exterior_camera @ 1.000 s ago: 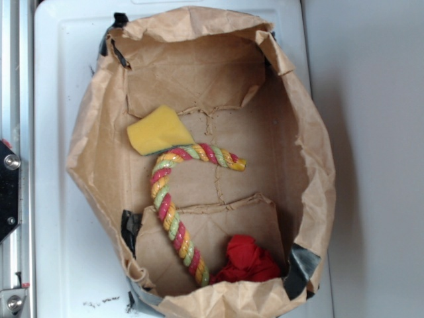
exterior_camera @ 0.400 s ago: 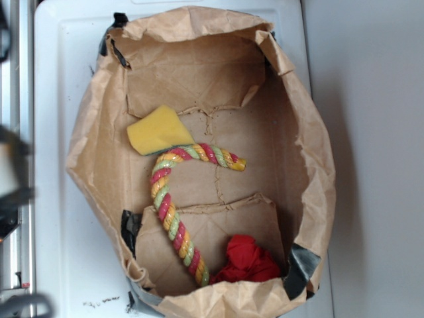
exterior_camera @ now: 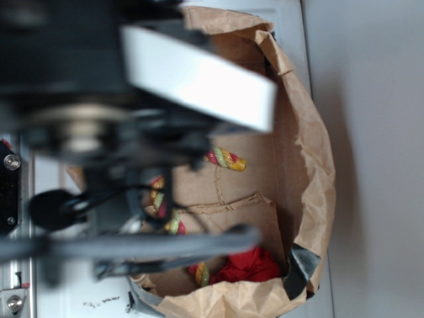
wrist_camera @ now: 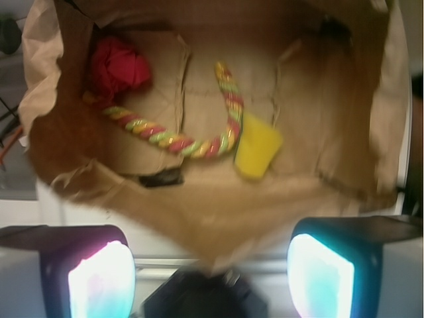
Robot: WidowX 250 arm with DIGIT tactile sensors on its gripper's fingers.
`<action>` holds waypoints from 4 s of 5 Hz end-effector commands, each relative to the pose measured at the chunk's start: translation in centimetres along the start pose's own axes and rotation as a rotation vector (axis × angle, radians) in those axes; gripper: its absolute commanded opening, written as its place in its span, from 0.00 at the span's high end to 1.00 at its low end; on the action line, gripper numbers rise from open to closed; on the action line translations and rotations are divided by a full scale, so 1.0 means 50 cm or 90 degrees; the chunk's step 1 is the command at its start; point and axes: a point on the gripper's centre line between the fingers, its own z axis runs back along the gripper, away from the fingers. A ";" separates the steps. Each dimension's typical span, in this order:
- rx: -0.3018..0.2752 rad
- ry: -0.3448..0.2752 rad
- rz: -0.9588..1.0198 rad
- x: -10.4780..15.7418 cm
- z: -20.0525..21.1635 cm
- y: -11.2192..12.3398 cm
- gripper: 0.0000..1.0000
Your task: Grab the multicolored rope.
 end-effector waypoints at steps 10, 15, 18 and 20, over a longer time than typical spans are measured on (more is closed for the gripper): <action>0.018 -0.015 -0.625 0.059 -0.175 -0.090 0.00; 0.012 0.003 -0.756 0.069 -0.283 -0.141 0.00; -0.022 0.058 -0.807 0.027 -0.266 -0.182 0.00; -0.028 0.058 -0.804 0.033 -0.284 -0.191 0.00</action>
